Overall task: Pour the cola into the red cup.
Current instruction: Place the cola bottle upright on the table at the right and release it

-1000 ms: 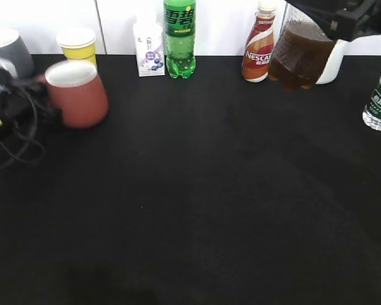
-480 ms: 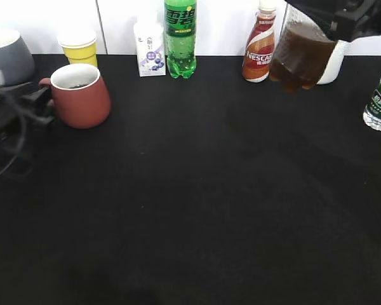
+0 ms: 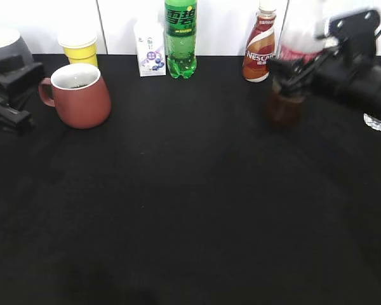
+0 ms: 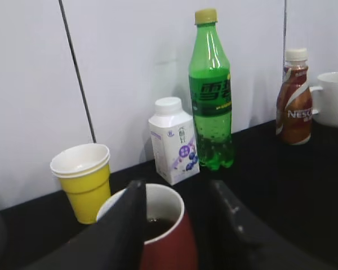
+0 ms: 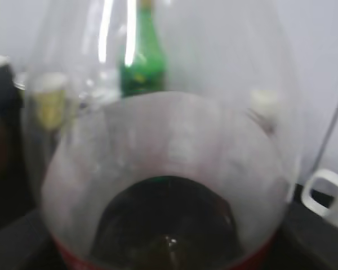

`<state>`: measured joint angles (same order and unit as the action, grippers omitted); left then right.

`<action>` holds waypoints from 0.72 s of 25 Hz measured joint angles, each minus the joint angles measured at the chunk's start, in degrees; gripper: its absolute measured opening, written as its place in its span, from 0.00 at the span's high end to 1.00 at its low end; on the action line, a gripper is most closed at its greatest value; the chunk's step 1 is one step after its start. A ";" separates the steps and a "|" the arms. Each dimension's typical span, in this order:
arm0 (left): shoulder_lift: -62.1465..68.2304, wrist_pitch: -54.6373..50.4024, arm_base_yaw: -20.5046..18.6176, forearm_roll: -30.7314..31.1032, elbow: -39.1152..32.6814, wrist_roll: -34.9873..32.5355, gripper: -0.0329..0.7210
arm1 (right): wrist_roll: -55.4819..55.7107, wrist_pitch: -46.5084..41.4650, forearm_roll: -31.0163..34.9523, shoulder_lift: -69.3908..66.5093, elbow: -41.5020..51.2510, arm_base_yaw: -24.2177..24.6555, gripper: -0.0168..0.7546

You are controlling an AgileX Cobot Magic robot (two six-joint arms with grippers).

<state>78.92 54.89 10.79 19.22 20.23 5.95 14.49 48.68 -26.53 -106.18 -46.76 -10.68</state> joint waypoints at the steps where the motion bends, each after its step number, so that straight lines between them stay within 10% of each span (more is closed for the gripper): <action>1: -0.51 -0.26 0.05 0.00 -0.04 0.00 0.59 | -0.19 0.49 0.39 -0.18 -0.13 0.00 0.33; 9: -0.75 -1.16 0.05 0.00 -0.04 0.00 0.59 | 10.73 -11.60 0.00 1.64 -0.58 0.00 0.13; 18: -1.61 -9.89 0.05 -0.33 -0.04 0.07 0.59 | 29.93 -26.36 -23.40 8.28 -0.58 0.00 0.12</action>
<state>77.32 45.00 10.84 18.89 20.19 6.02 44.43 22.32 -49.93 -97.90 -47.34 -10.68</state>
